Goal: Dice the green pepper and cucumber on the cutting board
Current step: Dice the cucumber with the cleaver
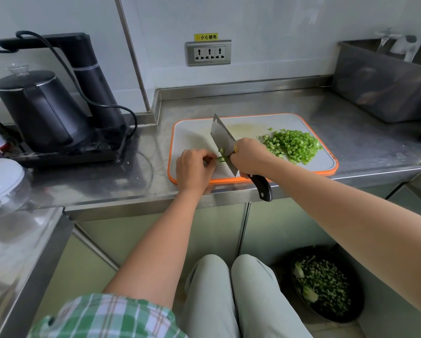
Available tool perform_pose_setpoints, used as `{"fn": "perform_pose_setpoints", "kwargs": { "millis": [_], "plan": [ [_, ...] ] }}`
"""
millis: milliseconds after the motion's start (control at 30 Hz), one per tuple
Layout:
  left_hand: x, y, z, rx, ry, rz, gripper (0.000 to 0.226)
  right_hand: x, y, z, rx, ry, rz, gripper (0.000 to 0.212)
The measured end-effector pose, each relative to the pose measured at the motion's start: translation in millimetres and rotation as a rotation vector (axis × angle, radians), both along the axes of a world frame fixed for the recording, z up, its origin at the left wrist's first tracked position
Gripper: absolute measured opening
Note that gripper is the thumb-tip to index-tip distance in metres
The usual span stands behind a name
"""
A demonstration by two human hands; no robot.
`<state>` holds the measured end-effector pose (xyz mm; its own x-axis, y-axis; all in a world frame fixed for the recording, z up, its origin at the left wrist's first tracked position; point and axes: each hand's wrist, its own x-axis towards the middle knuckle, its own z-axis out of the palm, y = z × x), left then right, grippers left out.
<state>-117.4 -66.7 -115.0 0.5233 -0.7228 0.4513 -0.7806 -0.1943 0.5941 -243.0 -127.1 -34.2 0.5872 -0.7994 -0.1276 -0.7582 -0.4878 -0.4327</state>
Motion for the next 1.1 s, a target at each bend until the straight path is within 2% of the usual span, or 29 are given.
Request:
{"fn": "perform_pose_setpoints", "kwargs": {
  "millis": [367, 533, 767, 1100],
  "plan": [
    [0.9, 0.3, -1.1, -0.006, -0.002, -0.016, 0.01, 5.1, 6.0, -1.9, -0.009, 0.046, 0.015, 0.012],
    [1.0, -0.1, -1.1, -0.014, 0.034, -0.003, 0.01, -0.9, 2.0, 0.9, 0.013, -0.033, -0.007, 0.01],
    [1.5, -0.7, -2.1, -0.016, 0.079, -0.006, 0.008, 1.8, 3.8, 1.7, 0.006, 0.028, 0.028, 0.011],
    [0.3, 0.6, -0.7, -0.018, 0.066, -0.005, 0.012, -1.0, 4.2, 2.8, 0.003, -0.062, 0.008, 0.015]
  ]
}}
